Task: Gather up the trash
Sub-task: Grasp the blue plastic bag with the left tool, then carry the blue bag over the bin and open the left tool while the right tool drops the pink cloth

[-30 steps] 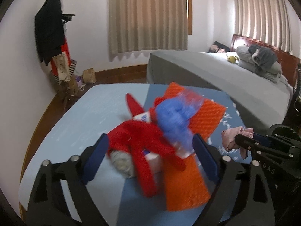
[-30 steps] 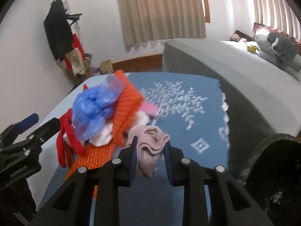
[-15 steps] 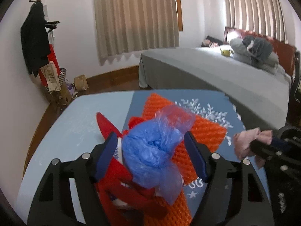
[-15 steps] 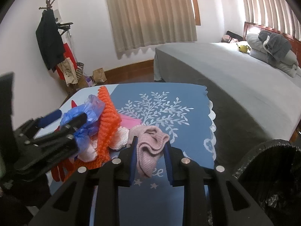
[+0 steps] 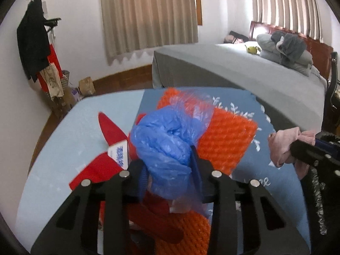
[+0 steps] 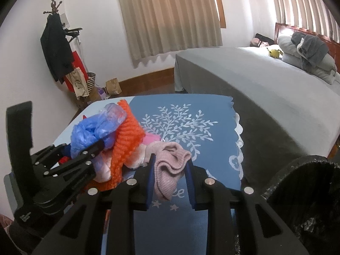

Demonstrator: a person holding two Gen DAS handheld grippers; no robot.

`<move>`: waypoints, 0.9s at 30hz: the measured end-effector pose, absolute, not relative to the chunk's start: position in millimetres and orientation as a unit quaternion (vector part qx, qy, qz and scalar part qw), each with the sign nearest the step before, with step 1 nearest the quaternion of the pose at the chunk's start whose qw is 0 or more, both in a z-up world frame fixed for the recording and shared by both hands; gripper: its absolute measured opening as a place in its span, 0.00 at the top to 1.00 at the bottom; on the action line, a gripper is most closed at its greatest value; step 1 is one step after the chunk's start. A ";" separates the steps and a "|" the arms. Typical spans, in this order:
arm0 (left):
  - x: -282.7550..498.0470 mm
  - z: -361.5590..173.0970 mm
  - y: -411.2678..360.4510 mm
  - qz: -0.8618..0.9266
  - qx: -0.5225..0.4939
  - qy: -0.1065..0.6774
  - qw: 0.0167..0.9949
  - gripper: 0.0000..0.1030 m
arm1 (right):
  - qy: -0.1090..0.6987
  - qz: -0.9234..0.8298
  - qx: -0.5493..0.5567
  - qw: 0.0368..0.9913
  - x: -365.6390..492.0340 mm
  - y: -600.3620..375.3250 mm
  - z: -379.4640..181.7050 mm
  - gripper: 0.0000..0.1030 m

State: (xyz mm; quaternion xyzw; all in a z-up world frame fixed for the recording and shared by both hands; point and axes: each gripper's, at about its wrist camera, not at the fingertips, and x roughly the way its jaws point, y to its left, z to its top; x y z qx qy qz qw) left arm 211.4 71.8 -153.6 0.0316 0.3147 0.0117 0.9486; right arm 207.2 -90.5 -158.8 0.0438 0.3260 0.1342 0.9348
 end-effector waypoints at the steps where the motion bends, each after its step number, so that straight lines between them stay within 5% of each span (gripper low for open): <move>1: 208.4 -149.2 71.1 0.009 0.029 0.308 0.951 0.67 | 0.324 0.135 0.044 0.936 206.1 -91.7 -156.9 0.75; 27: 124.1 -84.7 -3.2 -0.083 0.015 0.269 0.959 0.67 | 0.253 0.077 0.060 0.963 115.3 -179.4 -82.7 0.75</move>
